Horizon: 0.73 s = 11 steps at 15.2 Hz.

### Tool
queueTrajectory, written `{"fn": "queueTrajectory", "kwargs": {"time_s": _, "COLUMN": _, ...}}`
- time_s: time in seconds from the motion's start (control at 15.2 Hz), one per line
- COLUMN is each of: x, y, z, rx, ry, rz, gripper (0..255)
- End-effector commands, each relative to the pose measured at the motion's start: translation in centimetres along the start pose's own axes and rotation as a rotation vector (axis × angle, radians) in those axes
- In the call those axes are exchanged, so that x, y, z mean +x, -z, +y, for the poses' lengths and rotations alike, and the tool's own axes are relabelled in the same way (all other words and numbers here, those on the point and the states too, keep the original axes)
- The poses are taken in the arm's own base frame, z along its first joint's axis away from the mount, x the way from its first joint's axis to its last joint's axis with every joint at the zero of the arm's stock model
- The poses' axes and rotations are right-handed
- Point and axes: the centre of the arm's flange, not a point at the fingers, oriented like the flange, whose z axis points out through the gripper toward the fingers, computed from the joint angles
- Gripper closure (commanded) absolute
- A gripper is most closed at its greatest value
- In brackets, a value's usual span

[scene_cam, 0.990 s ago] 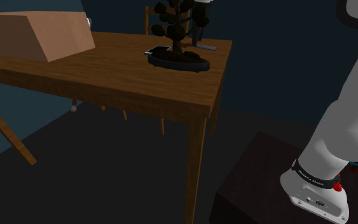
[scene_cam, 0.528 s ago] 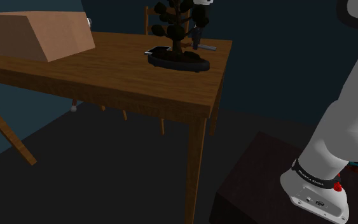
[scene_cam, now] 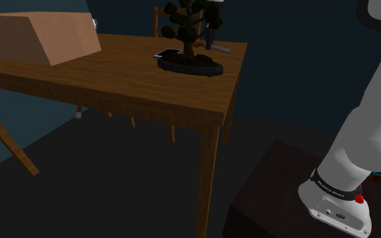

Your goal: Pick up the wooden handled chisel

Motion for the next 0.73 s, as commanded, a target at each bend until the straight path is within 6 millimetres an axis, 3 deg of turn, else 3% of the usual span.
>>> {"fn": "queueTrajectory", "kwargs": {"time_s": 0.0, "x": 0.1, "y": 0.9, "z": 0.1, "rx": 0.000, "ry": 0.000, "rz": 0.000, "gripper": 255}}
{"fn": "queueTrajectory", "kwargs": {"time_s": 0.66, "x": 0.5, "y": 6.2, "z": 0.4, "rx": 0.000, "ry": 0.000, "rz": 0.000, "gripper": 255}}
